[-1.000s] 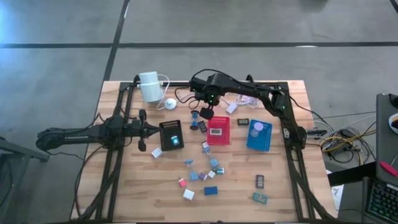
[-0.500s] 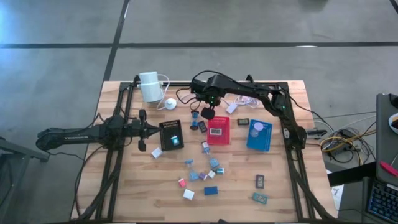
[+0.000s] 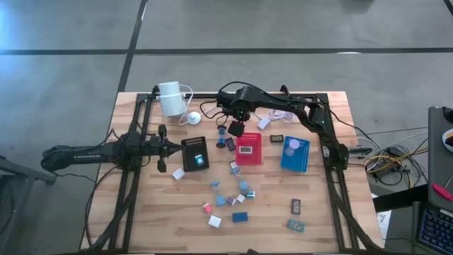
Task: Pick & Place Office items
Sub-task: Put the pink hourglass into the blue bin
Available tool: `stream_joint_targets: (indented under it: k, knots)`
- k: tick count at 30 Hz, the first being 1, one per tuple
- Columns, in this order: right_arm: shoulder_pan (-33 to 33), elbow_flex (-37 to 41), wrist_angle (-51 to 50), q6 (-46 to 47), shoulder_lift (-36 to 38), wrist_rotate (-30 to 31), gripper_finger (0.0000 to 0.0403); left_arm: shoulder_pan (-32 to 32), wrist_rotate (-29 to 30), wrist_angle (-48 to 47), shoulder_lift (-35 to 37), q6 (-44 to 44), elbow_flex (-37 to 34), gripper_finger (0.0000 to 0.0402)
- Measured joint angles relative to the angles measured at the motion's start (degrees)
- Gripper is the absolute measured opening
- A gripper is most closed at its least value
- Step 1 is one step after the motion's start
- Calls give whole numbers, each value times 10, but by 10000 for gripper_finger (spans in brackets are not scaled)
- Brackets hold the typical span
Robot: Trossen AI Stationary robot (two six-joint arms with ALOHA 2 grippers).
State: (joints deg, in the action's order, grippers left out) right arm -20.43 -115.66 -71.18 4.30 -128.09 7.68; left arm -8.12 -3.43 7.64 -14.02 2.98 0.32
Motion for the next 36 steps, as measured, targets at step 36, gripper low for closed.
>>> stream_joint_targets:
  k: [36]
  knots:
    - [61,130,-5,47,313,-57,193,0,1,-9,0,-3,0,14]
